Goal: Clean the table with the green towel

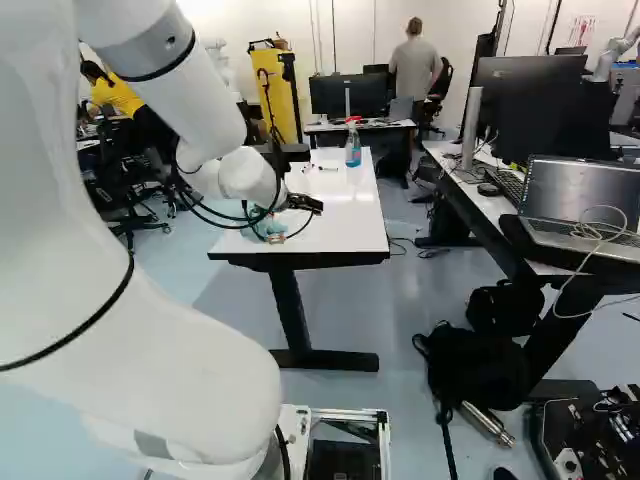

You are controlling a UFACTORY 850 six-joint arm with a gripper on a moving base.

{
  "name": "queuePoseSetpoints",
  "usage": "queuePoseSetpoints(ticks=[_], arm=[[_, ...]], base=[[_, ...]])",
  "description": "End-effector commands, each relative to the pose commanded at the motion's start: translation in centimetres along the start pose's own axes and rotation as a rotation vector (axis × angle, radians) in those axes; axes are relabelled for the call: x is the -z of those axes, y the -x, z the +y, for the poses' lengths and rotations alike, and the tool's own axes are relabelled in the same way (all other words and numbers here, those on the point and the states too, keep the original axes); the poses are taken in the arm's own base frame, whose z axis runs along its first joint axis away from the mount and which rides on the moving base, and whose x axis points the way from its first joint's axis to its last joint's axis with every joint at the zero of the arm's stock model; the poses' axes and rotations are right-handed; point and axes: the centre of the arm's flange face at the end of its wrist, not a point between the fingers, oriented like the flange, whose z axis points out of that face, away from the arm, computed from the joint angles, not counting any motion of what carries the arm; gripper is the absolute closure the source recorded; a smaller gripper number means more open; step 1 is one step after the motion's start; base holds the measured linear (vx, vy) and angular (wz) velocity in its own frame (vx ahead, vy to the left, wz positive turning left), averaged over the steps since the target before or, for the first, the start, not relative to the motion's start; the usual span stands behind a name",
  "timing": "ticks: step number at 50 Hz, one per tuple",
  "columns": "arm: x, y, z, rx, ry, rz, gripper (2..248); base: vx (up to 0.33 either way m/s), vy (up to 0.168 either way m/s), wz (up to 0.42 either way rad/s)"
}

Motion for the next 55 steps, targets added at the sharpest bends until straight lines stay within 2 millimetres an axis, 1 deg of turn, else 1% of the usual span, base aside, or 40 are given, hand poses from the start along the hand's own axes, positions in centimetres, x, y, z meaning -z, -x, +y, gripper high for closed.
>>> queuePoseSetpoints(ticks=[8,29,55], arm=[[0.4,2.0,0.0,0.000,0.000,0.055,3],[1.6,6.3,0.1,-0.001,0.002,0.174,3],[3.0,10.3,0.1,-0.002,0.003,0.281,3]], base=[[0.000,0.000,0.000],[0.000,0.000,0.000],[0.000,0.000,0.000]])
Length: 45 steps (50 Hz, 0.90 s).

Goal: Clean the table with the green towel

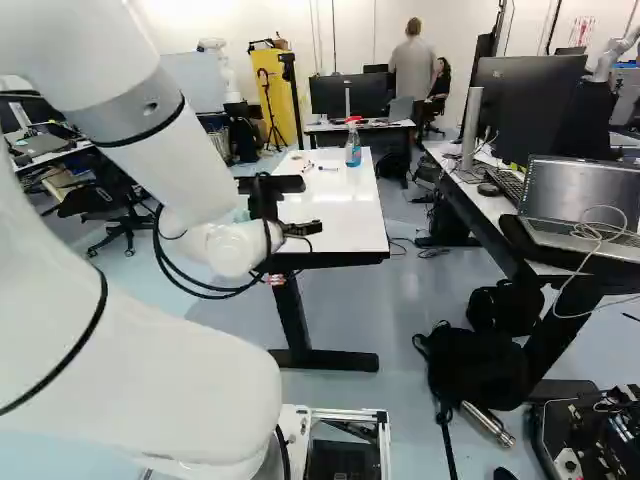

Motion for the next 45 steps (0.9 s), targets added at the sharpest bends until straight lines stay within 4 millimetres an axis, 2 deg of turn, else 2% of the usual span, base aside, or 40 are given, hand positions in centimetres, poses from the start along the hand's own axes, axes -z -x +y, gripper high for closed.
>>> queuePoseSetpoints(ticks=[22,45], arm=[[1.5,1.8,0.0,0.000,0.001,0.057,3],[2.2,2.7,0.0,0.000,0.001,0.084,3]], base=[[0.000,0.000,0.000],[0.000,0.000,0.000]])
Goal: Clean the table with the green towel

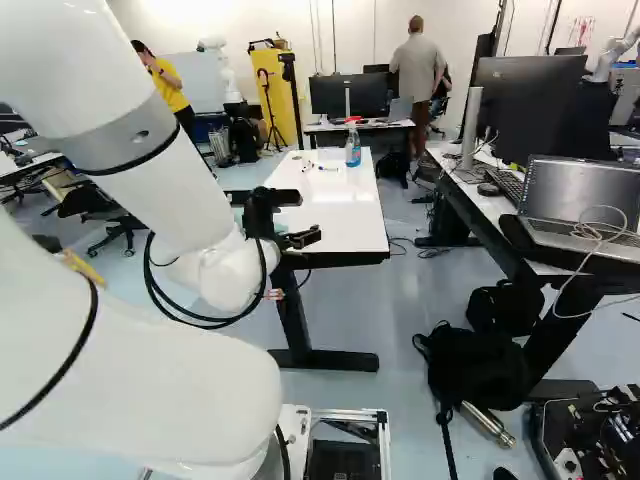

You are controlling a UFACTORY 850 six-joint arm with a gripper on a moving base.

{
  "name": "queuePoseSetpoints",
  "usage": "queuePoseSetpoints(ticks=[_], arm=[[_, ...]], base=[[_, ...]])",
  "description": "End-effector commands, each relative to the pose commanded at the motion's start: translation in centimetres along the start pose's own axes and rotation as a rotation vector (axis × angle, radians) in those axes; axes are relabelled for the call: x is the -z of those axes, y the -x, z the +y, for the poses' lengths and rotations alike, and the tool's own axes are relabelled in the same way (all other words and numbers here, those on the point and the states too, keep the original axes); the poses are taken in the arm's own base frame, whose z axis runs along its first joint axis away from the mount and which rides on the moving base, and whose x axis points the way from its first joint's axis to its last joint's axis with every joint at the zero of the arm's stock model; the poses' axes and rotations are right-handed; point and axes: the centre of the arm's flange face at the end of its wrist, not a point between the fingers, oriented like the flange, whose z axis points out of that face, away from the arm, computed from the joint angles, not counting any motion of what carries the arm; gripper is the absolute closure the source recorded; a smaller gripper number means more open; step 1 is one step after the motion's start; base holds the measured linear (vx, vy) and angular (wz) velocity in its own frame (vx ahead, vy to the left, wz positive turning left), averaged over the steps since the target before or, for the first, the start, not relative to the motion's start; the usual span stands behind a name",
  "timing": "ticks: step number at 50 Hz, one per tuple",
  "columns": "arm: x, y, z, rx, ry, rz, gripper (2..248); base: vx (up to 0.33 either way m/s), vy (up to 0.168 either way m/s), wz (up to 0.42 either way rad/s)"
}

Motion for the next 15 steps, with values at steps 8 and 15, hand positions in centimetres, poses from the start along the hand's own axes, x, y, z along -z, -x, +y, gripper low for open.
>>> queuePoseSetpoints(ticks=[8,15], arm=[[0.04,0.04,0.00,0.000,0.000,0.001,3],[0.04,0.04,0.00,0.000,0.000,0.001,3]], base=[[0.000,0.000,0.000],[0.000,0.000,0.000]])
